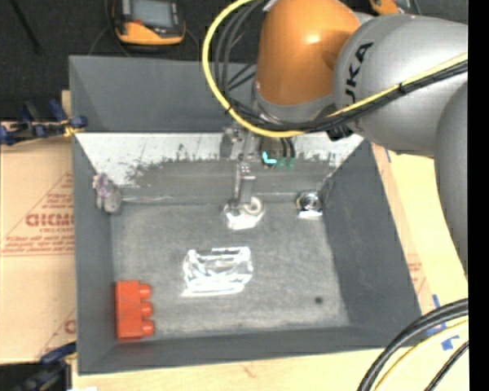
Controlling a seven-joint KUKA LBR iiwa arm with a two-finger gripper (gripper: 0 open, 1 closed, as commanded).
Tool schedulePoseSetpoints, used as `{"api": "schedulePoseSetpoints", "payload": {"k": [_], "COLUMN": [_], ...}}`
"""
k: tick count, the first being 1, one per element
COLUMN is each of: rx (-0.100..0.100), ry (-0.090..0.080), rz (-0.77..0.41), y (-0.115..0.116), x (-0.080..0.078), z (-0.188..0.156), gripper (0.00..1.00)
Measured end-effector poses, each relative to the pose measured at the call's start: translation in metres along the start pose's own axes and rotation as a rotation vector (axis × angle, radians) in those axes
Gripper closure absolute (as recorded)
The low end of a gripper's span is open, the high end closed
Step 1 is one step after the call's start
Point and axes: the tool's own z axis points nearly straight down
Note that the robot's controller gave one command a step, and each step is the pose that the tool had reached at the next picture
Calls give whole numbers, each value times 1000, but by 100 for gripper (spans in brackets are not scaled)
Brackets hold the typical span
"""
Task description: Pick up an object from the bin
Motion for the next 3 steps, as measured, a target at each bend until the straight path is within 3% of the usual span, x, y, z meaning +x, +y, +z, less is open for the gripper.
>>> {"api": "schedulePoseSetpoints", "payload": {"k": [1, 2, 3], "rx": [3, 5, 0], "ry": [-1, -28, -17], "rz": [-503, -487, -382], "y": [1, 9, 7], "x": [43, 68, 102], "z": [158, 158, 163], "gripper": [0, 0, 0]}}
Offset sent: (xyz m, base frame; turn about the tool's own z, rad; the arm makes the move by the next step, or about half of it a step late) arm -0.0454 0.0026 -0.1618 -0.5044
